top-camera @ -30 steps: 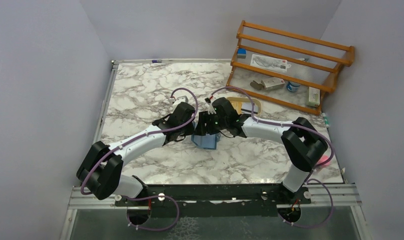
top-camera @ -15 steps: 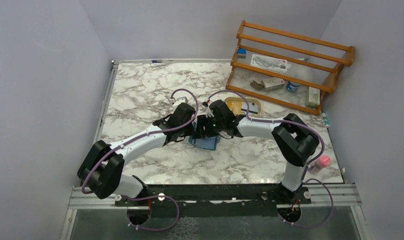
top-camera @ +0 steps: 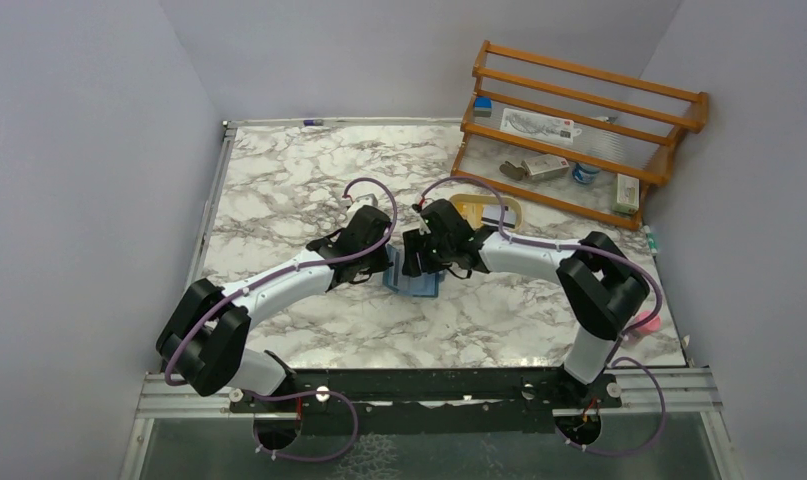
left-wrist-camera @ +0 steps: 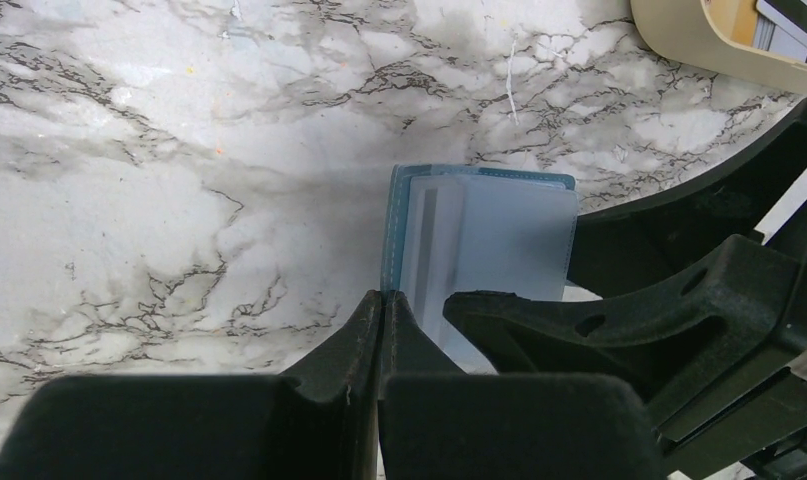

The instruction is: Take the credit cards out of the card holder

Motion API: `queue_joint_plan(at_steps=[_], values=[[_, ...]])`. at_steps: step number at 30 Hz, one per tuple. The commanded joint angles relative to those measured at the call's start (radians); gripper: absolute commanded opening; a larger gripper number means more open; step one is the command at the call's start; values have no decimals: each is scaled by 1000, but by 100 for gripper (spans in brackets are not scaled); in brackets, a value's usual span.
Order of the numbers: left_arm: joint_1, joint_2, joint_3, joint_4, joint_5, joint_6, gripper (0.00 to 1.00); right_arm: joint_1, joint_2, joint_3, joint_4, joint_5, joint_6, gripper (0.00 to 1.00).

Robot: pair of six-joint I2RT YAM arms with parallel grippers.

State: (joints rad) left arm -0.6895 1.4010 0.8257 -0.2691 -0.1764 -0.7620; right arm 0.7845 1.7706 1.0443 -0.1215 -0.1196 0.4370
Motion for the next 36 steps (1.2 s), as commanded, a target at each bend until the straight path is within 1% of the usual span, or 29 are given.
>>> queue_joint_plan(at_steps=[1, 4, 7, 13, 14, 15, 18, 21, 23, 28, 32, 36], values=[[-5, 8, 4, 27, 24, -5, 0, 0, -37, 19, -51, 64, -35, 59], [-5, 8, -2, 28, 23, -5, 0, 1, -45, 16, -49, 62, -26, 59], [-5, 7, -11, 30, 20, -3, 0, 0, -73, 13, -63, 98, -21, 59], [-5, 21, -34, 51, 26, -6, 0, -1, -163, 19, -143, 308, -27, 59], [-5, 33, -49, 69, 26, -9, 0, -2, -223, 4, -148, 372, -25, 61], [-5, 36, -58, 78, 26, -11, 0, -2, -242, -7, -138, 370, -23, 62], [-5, 37, -97, 127, 36, -10, 0, -3, -299, -63, -56, 312, -18, 64], [-5, 32, -148, 183, 47, -26, 0, -21, -325, -124, 39, 171, 4, 67], [-5, 37, -172, 203, 54, -36, 0, -36, -318, -148, 89, 51, 30, 68], [-5, 45, -223, 259, 66, -54, 0, -46, -277, -196, 218, -143, 102, 68], [-5, 57, -253, 293, 72, -61, 0, -52, -234, -221, 292, -224, 163, 68], [-5, 72, -275, 321, 86, -71, 0, -58, -189, -232, 304, -242, 203, 68]])
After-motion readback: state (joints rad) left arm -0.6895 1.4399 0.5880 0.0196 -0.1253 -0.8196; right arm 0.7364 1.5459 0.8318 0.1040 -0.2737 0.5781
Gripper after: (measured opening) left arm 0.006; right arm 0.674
